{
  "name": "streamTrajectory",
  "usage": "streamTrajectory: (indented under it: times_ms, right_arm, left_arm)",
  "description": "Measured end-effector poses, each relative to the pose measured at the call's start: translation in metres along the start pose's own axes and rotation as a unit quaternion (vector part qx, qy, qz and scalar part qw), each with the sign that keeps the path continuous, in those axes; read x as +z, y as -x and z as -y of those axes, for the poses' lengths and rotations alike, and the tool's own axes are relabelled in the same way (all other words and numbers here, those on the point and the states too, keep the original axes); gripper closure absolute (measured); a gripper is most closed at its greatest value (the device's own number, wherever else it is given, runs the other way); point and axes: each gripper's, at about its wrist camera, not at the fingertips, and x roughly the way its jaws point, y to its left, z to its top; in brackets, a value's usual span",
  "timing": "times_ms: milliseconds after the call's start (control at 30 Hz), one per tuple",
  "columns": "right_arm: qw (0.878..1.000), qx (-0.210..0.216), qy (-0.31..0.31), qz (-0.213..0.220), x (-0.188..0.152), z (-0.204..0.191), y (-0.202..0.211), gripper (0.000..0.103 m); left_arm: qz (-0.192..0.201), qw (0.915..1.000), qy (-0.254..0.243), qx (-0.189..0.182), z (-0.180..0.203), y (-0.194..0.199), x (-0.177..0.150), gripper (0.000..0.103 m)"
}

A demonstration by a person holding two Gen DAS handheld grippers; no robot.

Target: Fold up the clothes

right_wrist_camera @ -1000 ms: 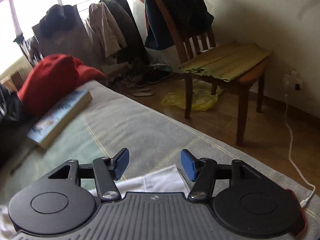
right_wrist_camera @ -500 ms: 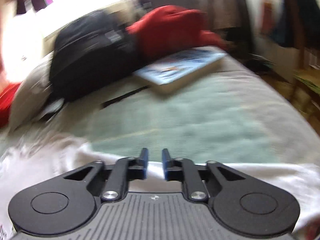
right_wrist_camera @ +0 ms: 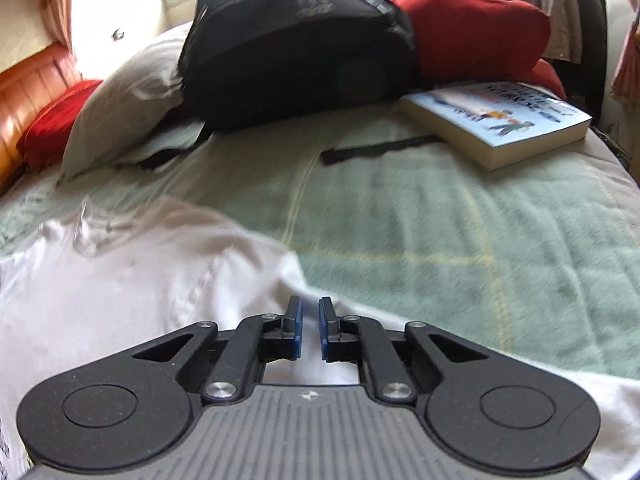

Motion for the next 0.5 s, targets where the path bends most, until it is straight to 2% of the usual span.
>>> streamTrajectory:
  times_ms: [167, 300, 367, 500]
  right_arm:
    - [0.999, -0.003, 0.040, -0.009, -0.016, -0.013, 0.002, 0.091]
    - [0.999, 0.005, 0.029, 0.028, 0.000, -0.005, 0.015, 0.091]
    - [0.999, -0.007, 0.017, 0.047, 0.011, 0.000, 0.014, 0.091]
    - [0.999, -0.011, 0.033, 0.032, 0.015, -0.001, -0.007, 0.089]
  left_arm:
    - [-0.002, 1.0000, 0.002, -0.004, -0.003, -0.003, 0.001, 0.001]
    - [-0.003, 1.0000, 0.003, -0.007, -0.005, -0.006, 0.001, 0.001]
    - [-0.003, 1.0000, 0.005, -0.008, -0.006, -0.006, 0.001, 0.001]
    - [-0.001, 0.9999, 0.005, -0.009, -0.007, -0.005, 0.000, 0.001]
